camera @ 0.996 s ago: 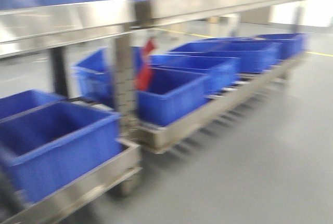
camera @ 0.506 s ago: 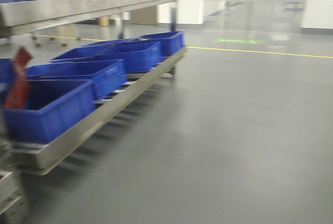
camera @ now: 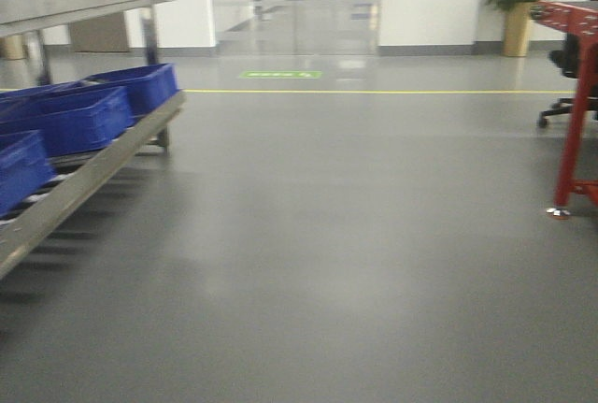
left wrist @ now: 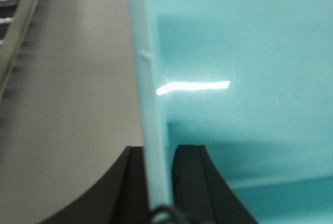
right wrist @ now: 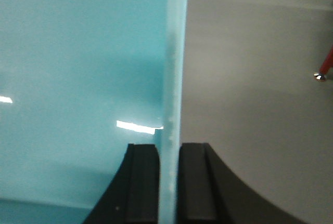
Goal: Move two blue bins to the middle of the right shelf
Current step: 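Drive the base along the aisle carrying the teal bin, then approach the roller shelf with blue bins holding the teal bin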
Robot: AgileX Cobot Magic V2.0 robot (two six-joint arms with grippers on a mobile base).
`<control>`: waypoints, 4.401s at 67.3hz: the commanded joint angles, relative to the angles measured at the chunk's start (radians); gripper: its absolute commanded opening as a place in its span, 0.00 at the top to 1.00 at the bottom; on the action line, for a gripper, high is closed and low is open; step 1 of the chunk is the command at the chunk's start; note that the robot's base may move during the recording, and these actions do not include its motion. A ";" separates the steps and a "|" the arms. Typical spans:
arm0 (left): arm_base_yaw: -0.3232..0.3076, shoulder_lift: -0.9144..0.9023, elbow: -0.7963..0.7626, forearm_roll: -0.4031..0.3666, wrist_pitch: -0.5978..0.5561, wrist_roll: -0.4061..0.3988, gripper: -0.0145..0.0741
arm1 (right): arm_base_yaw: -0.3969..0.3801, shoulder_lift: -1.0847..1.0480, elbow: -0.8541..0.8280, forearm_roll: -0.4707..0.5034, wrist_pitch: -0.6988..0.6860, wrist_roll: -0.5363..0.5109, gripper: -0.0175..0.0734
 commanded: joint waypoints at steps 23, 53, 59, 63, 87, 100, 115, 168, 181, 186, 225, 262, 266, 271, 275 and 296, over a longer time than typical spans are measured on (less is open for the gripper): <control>-0.005 -0.009 -0.014 -0.005 -0.095 0.008 0.96 | 0.009 -0.018 -0.017 0.011 -0.122 -0.009 0.99; -0.005 -0.009 -0.014 -0.005 -0.095 0.008 0.96 | 0.009 -0.018 -0.017 0.011 -0.126 -0.009 0.99; -0.005 -0.009 -0.014 -0.005 -0.095 0.008 0.96 | 0.009 -0.018 -0.017 0.011 -0.126 -0.009 0.99; -0.005 -0.009 -0.014 -0.005 -0.095 0.008 0.96 | 0.009 -0.018 -0.017 0.011 -0.126 -0.009 0.99; -0.005 -0.009 -0.014 -0.005 -0.095 0.008 0.96 | 0.009 -0.018 -0.017 0.011 -0.126 -0.009 0.99; -0.005 -0.009 -0.014 -0.003 -0.095 0.008 0.96 | 0.009 -0.018 -0.017 0.011 -0.126 -0.009 0.99; -0.005 -0.009 -0.014 -0.003 -0.095 0.008 0.96 | 0.009 -0.018 -0.017 0.011 -0.126 -0.009 0.99; -0.005 -0.009 -0.014 -0.003 -0.098 0.008 0.96 | 0.009 -0.018 -0.017 0.011 -0.133 -0.009 0.99; -0.005 -0.009 -0.014 -0.003 -0.098 0.008 0.96 | 0.009 -0.018 -0.017 0.011 -0.133 -0.009 0.99; -0.005 -0.009 -0.014 -0.003 -0.098 0.008 0.96 | 0.009 -0.018 -0.017 0.011 -0.133 -0.009 0.99; -0.005 -0.009 -0.014 -0.003 -0.098 0.008 0.96 | 0.009 -0.018 -0.017 0.011 -0.135 -0.009 0.99; -0.005 -0.009 -0.014 -0.003 -0.098 0.008 0.96 | 0.009 -0.018 -0.017 0.011 -0.142 -0.009 0.99; -0.005 -0.009 -0.014 -0.003 -0.098 0.008 0.96 | 0.009 -0.018 -0.017 0.011 -0.142 -0.009 0.99; -0.005 -0.009 -0.014 -0.003 -0.098 0.008 0.96 | 0.009 -0.018 -0.017 0.011 -0.142 -0.009 0.99; -0.005 -0.009 -0.014 -0.003 -0.098 0.008 0.96 | 0.009 -0.018 -0.017 0.011 -0.144 -0.009 0.99; -0.005 -0.009 -0.014 -0.003 -0.098 0.008 0.96 | 0.009 -0.018 -0.017 0.011 -0.148 -0.009 0.99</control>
